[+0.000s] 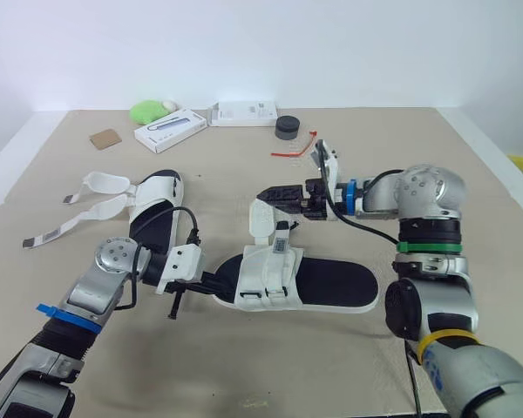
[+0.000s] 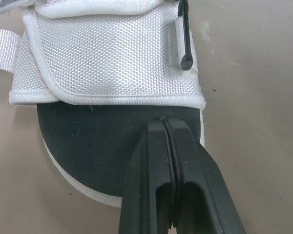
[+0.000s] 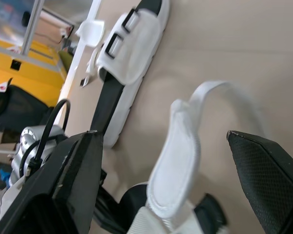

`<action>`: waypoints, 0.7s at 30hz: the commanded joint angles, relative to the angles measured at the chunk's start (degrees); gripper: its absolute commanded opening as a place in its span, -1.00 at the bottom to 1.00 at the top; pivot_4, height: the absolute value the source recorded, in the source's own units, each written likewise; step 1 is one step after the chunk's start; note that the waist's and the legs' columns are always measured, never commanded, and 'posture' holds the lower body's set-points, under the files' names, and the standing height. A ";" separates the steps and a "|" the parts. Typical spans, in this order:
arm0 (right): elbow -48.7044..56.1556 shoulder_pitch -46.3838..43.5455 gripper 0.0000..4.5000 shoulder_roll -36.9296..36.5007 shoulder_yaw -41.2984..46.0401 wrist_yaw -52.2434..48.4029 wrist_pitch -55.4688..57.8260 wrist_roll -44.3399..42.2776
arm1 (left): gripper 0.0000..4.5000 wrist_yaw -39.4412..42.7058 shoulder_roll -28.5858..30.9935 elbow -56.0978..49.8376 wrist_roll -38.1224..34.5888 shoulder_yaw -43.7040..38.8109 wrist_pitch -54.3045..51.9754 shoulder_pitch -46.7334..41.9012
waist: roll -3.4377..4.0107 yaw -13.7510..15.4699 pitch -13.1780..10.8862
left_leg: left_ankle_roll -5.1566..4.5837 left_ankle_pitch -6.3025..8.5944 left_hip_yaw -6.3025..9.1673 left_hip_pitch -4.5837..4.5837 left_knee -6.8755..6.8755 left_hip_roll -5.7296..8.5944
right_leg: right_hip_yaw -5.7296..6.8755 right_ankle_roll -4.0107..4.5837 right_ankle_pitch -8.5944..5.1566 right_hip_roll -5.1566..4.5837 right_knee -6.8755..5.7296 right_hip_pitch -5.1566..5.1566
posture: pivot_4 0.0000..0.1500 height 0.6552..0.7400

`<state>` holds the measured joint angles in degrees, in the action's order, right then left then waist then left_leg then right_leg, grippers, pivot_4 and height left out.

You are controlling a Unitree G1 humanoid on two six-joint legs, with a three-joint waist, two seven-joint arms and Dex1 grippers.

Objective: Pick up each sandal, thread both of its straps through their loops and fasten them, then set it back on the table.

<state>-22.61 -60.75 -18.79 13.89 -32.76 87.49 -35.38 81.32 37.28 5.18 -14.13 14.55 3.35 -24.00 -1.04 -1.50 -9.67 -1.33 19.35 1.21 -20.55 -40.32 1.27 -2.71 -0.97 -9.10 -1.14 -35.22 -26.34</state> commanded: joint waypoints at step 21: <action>-25.58 -11.48 0.94 5.13 0.74 0.91 -15.62 2.84 | -1.00 -0.46 0.51 -0.52 1.96 1.64 -1.97 2.65 | 0.06 -0.80 0.05 | 0.03 -0.02 0.01 0.00 0.00 0.05 | 0.00 -0.02 0.02 -0.06 -0.02 0.01 | 1.00 1.00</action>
<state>-47.36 -70.12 -13.67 12.96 -31.87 73.74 -32.47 80.38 37.31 3.96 -14.12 14.05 2.32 -22.89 -0.98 -2.30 -9.62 -1.29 19.33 1.22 -20.56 -40.32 1.32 -2.72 -1.00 -9.08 -1.21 -35.24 -26.33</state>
